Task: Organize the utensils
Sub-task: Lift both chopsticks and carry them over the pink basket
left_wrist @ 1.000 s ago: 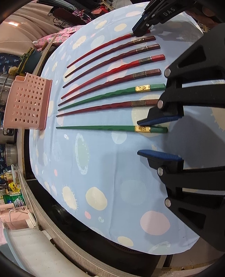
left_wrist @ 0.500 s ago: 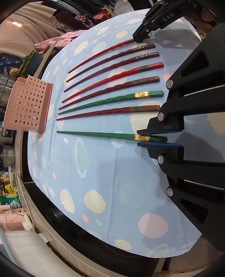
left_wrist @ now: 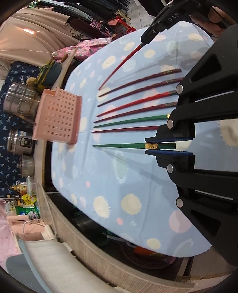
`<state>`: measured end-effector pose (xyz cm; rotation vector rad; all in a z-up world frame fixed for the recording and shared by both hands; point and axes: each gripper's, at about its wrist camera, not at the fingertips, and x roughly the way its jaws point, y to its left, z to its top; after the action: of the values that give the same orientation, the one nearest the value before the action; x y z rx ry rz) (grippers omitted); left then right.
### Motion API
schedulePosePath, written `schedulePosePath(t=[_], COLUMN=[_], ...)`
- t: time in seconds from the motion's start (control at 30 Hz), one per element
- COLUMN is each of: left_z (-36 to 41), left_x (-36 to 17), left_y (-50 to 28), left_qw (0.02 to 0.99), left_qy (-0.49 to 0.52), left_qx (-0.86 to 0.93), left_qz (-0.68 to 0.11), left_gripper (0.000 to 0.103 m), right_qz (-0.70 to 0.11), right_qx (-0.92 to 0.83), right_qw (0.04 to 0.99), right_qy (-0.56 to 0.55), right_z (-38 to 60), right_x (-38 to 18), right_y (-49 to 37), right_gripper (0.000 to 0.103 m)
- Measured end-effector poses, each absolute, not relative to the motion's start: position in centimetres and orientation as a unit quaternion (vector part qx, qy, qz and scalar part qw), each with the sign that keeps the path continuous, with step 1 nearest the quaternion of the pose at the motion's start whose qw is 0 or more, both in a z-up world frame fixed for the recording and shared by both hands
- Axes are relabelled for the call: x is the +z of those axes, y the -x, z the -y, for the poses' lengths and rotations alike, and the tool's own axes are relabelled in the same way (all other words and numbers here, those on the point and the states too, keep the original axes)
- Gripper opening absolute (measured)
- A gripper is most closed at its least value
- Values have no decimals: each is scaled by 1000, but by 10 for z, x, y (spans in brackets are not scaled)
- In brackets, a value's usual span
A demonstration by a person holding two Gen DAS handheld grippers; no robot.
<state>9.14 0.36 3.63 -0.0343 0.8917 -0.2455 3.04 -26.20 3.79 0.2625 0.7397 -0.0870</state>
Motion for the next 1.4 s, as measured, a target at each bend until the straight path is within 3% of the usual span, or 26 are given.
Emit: schedulePosePath(t=[0.43,1.03,1.4], left_z=[-1,16,20], left_x=[103,171,250], left_y=[-133,-216,-253], left_qw=[924,937,951], left_qy=[24,44,78], left_qx=[-106,-119,-135], left_qz=[-366,-326,-268], left_gripper=[7,7,7], right_qz=[-258,-232,-161], right_qx=[-50,-37,-18], right_qw=[956,959,970], right_qy=[-131,-158,-181], right_z=[288,313,326], right_x=[118,155,226], right_y=[-68,-139,-177], right_gripper=[7,7,7])
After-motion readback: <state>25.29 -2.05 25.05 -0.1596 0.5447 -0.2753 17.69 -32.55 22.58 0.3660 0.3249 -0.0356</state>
